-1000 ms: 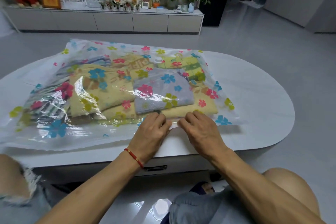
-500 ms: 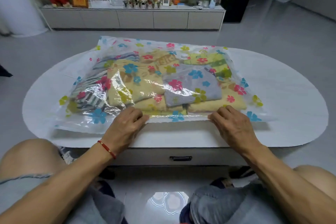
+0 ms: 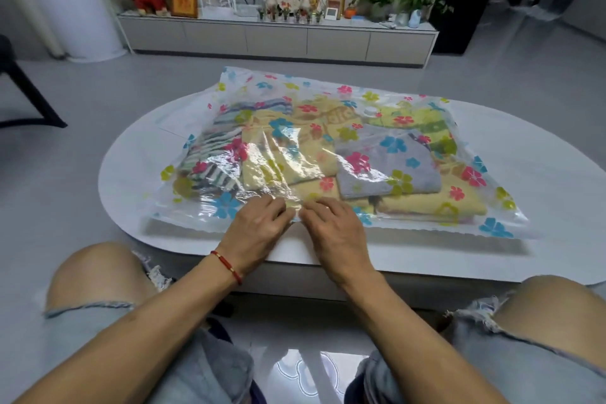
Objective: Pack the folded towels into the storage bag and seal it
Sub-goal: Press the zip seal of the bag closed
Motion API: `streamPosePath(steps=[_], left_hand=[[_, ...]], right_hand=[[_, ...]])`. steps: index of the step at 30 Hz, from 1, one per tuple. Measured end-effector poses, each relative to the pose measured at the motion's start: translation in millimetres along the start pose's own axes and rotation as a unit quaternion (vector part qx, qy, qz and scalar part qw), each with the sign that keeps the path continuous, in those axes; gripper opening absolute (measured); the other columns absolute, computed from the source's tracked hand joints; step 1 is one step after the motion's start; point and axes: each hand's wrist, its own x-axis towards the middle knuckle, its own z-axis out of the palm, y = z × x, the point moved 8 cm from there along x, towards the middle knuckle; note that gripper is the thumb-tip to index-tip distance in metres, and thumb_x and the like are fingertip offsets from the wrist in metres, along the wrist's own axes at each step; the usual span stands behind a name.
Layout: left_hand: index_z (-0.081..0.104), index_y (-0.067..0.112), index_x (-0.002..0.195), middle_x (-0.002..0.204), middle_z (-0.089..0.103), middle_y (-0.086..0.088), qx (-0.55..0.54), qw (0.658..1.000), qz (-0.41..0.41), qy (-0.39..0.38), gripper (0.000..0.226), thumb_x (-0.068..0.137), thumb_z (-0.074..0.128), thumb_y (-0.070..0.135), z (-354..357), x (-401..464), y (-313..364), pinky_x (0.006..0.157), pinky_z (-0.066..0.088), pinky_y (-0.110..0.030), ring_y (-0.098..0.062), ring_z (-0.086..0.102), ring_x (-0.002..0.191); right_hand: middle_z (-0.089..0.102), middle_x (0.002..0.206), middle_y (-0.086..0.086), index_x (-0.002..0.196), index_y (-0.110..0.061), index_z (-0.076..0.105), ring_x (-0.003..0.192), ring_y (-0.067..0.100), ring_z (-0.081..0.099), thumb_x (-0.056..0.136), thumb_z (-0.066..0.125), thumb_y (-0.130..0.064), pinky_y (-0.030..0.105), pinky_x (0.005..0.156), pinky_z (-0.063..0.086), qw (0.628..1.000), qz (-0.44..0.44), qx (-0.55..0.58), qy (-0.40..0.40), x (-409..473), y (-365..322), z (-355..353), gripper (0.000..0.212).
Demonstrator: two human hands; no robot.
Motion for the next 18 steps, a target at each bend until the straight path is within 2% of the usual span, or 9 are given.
streamPosePath(steps=[3,8,12,14,16,18], left_hand=[[0.07,0.005,0.088,0.076,0.06,-0.011,0.015,1.0,0.016,-0.012,0.005,0.085,0.073,0.008,-1.4,-4.0,-7.6,0.055,0.046,-0.039,-0.028,0.056,0.065],[0.07,0.006,0.091,0.082,0.064,-0.012,0.044,0.998,0.019,-0.04,0.006,0.086,0.072,0.006,-10.3,-30.8,-42.0,0.057,0.047,-0.038,-0.03,0.06,0.071],[0.071,0.013,0.092,0.087,0.067,-0.008,0.089,0.994,0.005,-0.061,0.007,0.092,0.066,0.017,-26.5,-59.3,-80.3,0.055,0.046,-0.036,-0.029,0.062,0.073],[0.071,0.014,0.09,0.084,0.065,-0.008,0.103,0.993,-0.003,-0.065,0.008,0.092,0.065,0.019,-35.4,-71.4,-97.1,0.051,0.043,-0.034,-0.029,0.059,0.069],[0.07,0.013,0.089,0.082,0.064,-0.008,0.116,0.99,-0.002,-0.075,0.013,0.093,0.06,0.02,-40.8,-82.6,-110.7,0.051,0.042,-0.034,-0.029,0.056,0.068],[0.072,0.013,0.091,0.082,0.065,-0.008,0.114,0.99,-0.013,-0.081,0.021,0.095,0.054,0.022,-46.0,-92.1,-122.9,0.052,0.046,-0.035,-0.03,0.058,0.068]], right_hand=[[0.081,0.101,0.01,0.092,-0.008,0.08,0.098,0.032,0.076,0.072,0.088,0.001,0.041,0.08,0.062,0.999,0.011,0.017,0.049,-9.2,9.1,1.0,0.023],[0.081,0.104,0.009,0.097,-0.01,0.082,0.102,0.029,0.077,0.071,0.088,0.006,0.042,0.084,0.063,0.997,0.026,0.021,0.063,-18.2,14.6,7.8,0.031],[0.081,0.105,0.012,0.098,-0.008,0.08,0.101,0.031,0.078,0.081,0.083,0.001,0.041,0.082,0.062,0.997,0.044,0.011,0.067,-25.7,13.9,8.7,0.02],[0.08,0.105,0.012,0.098,-0.008,0.08,0.098,0.03,0.077,0.089,0.075,-0.006,0.038,0.08,0.062,0.996,0.048,0.001,0.074,-27.7,13.5,6.9,0.011],[0.08,0.104,0.012,0.099,-0.009,0.079,0.096,0.03,0.077,0.093,0.067,-0.011,0.036,0.078,0.061,0.995,0.053,0.005,0.079,-30.0,13.4,6.5,0.014],[0.08,0.105,0.012,0.1,-0.009,0.079,0.098,0.03,0.077,0.09,0.073,-0.006,0.036,0.079,0.061,0.995,0.056,0.007,0.079,-33.1,14.0,8.4,0.011]])
